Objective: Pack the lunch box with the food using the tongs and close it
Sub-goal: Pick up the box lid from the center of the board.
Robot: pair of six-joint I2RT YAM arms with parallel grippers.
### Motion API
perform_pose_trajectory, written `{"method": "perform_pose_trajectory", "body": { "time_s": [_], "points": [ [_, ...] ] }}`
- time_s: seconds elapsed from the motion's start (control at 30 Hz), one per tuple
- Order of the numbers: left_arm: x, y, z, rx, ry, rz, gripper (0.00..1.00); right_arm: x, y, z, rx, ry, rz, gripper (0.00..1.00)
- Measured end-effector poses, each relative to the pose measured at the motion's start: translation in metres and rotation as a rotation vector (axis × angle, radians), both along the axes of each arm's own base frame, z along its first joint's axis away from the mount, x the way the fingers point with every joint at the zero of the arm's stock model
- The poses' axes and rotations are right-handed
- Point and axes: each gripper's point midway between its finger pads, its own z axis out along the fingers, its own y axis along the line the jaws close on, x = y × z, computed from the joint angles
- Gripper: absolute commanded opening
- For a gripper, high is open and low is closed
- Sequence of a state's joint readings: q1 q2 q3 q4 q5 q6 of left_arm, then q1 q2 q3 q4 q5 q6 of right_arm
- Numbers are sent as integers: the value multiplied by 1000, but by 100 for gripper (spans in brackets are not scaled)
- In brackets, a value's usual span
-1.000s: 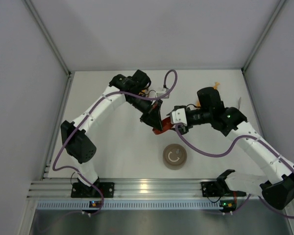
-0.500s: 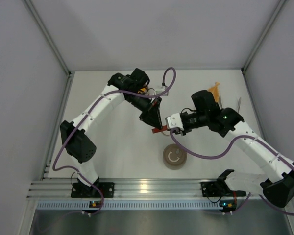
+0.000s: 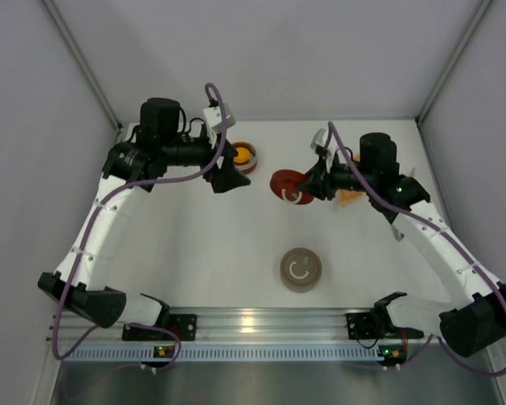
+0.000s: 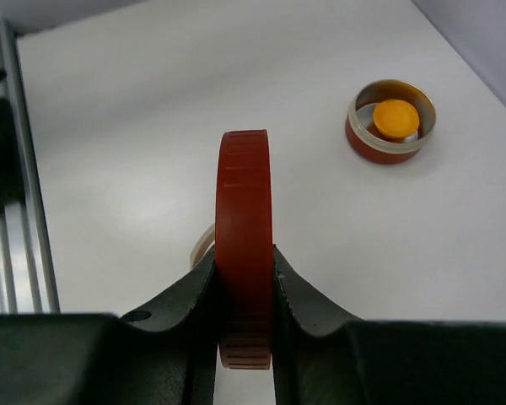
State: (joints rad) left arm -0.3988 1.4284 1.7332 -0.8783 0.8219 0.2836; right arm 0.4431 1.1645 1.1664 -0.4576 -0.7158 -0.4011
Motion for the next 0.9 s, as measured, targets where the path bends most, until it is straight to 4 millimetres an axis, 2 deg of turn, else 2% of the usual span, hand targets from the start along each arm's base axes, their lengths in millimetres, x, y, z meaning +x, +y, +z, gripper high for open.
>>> {"method": "perform_pose_trajectory", "body": {
  "time_s": [0.07, 0.13, 0.23, 0.33, 0.43, 0.63, 0.8, 0.9],
  "points": [
    [-3, 2, 15, -7, -100, 16, 98, 17, -5, 9, 94, 98, -95, 0],
    [-5, 4, 9, 28, -188, 44, 98, 33, -9, 17, 193, 190, -179, 0],
    [-7, 3, -27, 131, -234, 59, 98, 46, -9, 22, 326, 325, -258, 0],
    [-9, -4, -67, 247, -251, 31, 98, 50, -3, 23, 441, 460, -292, 0],
    [-10, -16, -84, 324, -300, -14, 93, 53, 4, 17, 534, 602, -313, 0],
    [-18, -41, -85, 398, -455, -97, 81, 55, 11, 4, 639, 800, -349, 0],
    [-16, -51, -74, 389, -566, -109, 72, 55, 13, 12, 693, 849, -345, 0],
    [-15, -49, -73, 384, -624, -105, 67, 54, 13, 13, 724, 879, -341, 0]
  ]
}}
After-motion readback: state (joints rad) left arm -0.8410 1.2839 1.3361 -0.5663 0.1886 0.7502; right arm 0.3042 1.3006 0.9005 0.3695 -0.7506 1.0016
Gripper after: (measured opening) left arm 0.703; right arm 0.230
